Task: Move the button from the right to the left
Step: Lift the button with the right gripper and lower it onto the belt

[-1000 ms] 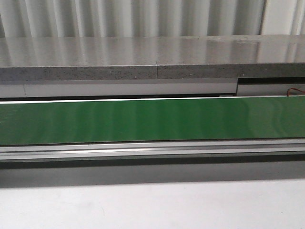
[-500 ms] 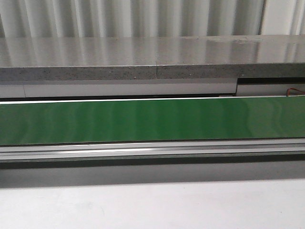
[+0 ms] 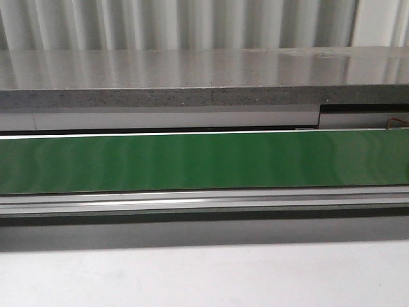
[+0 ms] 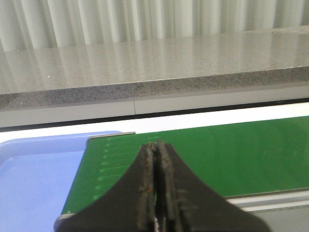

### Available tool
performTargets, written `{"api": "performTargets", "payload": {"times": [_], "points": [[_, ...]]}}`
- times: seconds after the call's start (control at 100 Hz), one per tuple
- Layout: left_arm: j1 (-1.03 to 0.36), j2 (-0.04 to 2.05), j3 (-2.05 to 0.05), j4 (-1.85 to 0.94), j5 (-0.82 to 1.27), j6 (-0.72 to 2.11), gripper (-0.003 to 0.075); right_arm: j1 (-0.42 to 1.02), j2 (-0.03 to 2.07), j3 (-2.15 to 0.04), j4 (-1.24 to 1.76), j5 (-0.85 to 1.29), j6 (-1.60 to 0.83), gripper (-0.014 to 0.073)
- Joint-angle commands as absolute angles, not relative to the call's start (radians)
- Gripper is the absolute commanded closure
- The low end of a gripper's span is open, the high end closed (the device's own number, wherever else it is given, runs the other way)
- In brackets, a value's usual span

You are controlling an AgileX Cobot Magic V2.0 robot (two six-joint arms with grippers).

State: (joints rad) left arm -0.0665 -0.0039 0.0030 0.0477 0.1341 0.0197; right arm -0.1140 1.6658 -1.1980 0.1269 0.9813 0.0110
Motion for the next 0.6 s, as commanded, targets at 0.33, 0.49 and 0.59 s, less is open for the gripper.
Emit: {"api": "performTargets", "payload": {"times": [0.33, 0.49, 0.59], "points": [[-0.065, -0.037, 0.042, 0.045, 0.056, 0.011, 0.0741, -0.116, 1.65, -1.222, 0.142, 0.929, -0.009, 0.0074], [-0.065, -0.037, 0.042, 0.045, 0.056, 0.011, 0.0741, -0.112, 1.599, -1.222, 0.2, 0.938, -0.085, 0.0053], [-0.065, -0.037, 0.042, 0.045, 0.056, 0.011, 0.0741, -0.112, 1.549, -1.219, 0.232, 0.948, -0.11, 0.0053]]}}
